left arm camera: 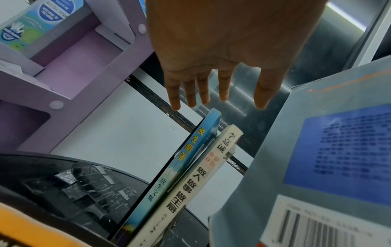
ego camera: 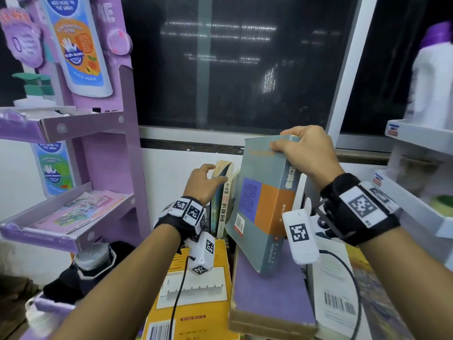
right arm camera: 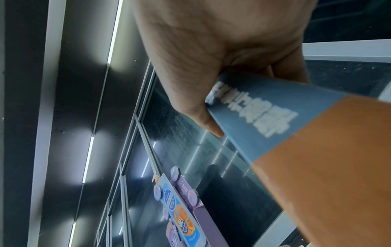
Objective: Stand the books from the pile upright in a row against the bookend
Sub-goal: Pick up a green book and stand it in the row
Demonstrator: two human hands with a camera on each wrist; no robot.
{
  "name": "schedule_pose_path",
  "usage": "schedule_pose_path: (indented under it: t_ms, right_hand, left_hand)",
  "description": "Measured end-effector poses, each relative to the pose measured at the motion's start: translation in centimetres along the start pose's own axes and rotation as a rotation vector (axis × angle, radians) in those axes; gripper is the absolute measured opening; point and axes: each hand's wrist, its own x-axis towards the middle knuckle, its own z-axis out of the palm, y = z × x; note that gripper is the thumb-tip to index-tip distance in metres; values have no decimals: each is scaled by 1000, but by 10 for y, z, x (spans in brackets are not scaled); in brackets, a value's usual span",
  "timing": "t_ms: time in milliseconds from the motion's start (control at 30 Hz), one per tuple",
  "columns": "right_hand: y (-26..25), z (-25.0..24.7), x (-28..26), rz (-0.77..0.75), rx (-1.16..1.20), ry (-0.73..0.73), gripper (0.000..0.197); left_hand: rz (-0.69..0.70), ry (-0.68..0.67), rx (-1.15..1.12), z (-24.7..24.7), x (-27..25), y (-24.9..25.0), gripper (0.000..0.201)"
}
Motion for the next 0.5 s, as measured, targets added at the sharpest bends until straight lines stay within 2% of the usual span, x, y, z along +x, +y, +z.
schedule_pose_path:
  t_ms: [133, 500]
  right_hand:
    - [9, 10, 13, 3, -37, 11, 38]
    - [34, 38, 36, 41, -19, 46, 46]
  left_hand:
    - [13, 2, 31, 8, 11, -2, 59]
    - [13, 16, 102, 33, 30, -6, 64]
